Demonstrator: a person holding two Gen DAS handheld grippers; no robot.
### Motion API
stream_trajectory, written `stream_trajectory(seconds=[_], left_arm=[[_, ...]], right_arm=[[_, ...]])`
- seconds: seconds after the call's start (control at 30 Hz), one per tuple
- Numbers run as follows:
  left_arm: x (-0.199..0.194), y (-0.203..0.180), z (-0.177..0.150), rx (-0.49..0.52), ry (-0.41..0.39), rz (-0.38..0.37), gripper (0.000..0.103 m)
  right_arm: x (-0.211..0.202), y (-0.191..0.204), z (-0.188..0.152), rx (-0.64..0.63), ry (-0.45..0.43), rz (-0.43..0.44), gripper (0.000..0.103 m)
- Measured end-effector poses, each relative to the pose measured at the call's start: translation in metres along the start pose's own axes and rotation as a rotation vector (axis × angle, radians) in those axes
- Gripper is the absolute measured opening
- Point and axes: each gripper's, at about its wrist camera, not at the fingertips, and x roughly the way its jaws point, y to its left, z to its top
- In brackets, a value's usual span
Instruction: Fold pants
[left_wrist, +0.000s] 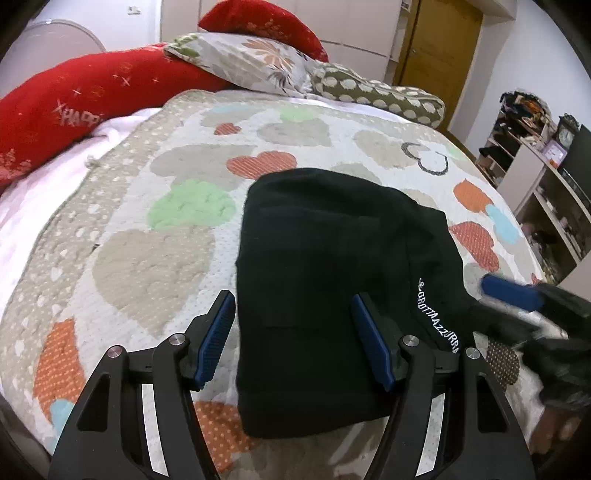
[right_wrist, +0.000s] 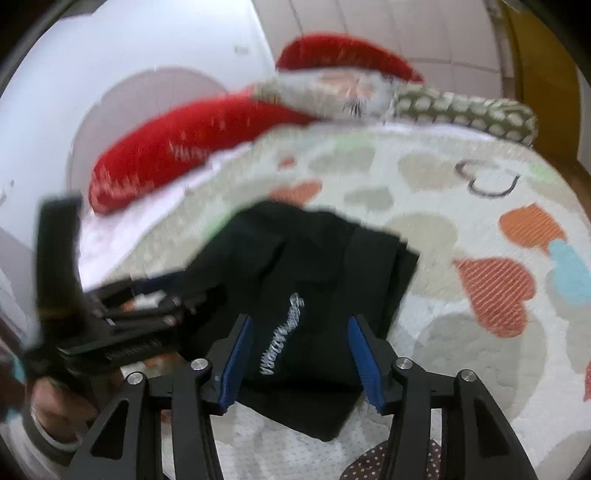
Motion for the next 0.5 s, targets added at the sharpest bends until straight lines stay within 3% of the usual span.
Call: stream_trajectory(seconds=[0.07,0.23,0.5], left_arm=[[-0.006,-0.002,-0.002,0.004,-0.018,0.014,0.066],[-0.021,-0.008,-0.005,0.023,-0.068,0.046,0.066],[-0.047,-0.012,-0.007,0.047,-0.127,0.089,0.066]], right_arm=[[-0.011,0.003,0.002,0.008,-0.027,-0.032,0.068],[-0.031,0.008,0.005,0.035,-0.089,-0.041,0.07],[-0.041,0.013,0.004,0.076,-0.091,-0.045,0.072]])
